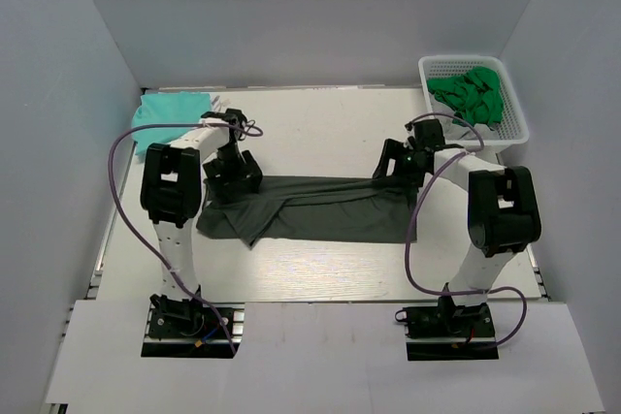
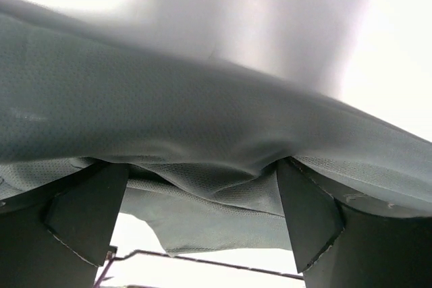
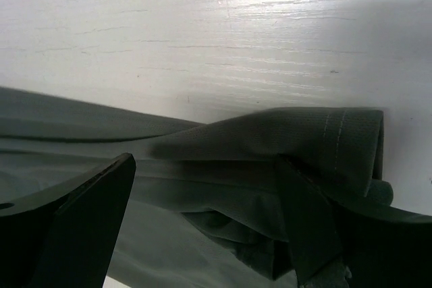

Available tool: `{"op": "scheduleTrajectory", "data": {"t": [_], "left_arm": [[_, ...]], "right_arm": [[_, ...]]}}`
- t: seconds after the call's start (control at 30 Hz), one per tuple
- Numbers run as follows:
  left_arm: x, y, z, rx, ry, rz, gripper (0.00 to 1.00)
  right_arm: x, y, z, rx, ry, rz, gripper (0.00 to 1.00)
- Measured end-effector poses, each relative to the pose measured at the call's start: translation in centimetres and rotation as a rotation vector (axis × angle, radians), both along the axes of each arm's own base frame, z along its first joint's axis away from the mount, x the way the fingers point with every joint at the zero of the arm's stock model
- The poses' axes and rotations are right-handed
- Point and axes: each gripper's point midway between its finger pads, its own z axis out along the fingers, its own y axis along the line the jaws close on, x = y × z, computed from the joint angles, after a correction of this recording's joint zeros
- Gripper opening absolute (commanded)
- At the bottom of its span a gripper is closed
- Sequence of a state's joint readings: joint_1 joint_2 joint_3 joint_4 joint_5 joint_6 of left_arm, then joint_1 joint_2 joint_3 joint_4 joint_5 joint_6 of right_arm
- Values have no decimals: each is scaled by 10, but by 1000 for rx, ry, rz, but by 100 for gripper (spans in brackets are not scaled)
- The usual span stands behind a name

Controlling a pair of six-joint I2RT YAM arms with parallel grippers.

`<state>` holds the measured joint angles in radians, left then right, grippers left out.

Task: Fold and stack the t-shirts
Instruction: Rotate the tshirt 90 degrees

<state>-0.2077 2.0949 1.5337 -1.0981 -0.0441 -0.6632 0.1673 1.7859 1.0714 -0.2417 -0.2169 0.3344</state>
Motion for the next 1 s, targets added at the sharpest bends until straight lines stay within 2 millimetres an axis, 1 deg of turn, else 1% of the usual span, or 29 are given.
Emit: {"op": "scheduleTrajectory", "data": {"t": [0.07, 0.17, 0.23, 0.3, 0.33, 0.37, 0.4, 0.5, 0.6, 0.63, 0.67, 0.7, 0.8, 0.9, 0.93, 1.0], "left_arm": [[21, -1, 0, -16, -26, 1, 100], [72, -5, 1, -19, -104, -5, 100], [116, -11, 3, -19, -191, -17, 100], [167, -23, 10, -46, -320, -35, 100], [196, -32, 15, -82, -412, -45, 100], [221, -41, 19, -121, -501, -57, 100], [241, -51, 23, -166, -581, -68, 100], [286, -82, 33, -324, -781, -95, 100], [334, -118, 42, -479, -976, -125, 100], [346, -132, 43, -536, -1040, -137, 100], [354, -146, 44, -595, -1103, -149, 100], [357, -158, 46, -639, -1146, -156, 100], [357, -198, 51, -715, -1262, -186, 100], [349, -236, 55, -732, -1322, -209, 100], [345, -249, 57, -735, -1340, -213, 100], [338, -267, 57, -734, -1364, -212, 100]], "right_arm": [[-1, -1, 1, 10, -8, 2, 90], [-7, -3, 1, -2, -16, 18, 90], [-13, -5, 1, -20, -19, 39, 90], [-23, -3, 1, -23, -15, 55, 90], [-29, 0, 1, -18, -7, 67, 90], [-36, 4, 0, -15, -2, 83, 90], [-43, 10, 0, -14, 5, 102, 90], [-69, 32, -1, -14, 9, 194, 90], [-106, 58, 0, 23, 9, 317, 90], [-118, 68, 0, 45, 11, 362, 90], [-131, 77, 1, 67, 13, 408, 90], [-143, 87, 2, 91, 13, 454, 90], [-182, 112, 6, 170, 38, 574, 90], [-214, 129, 9, 201, 74, 660, 90], [-221, 133, 11, 209, 79, 685, 90], [-233, 141, 13, 221, 88, 725, 90]]}}
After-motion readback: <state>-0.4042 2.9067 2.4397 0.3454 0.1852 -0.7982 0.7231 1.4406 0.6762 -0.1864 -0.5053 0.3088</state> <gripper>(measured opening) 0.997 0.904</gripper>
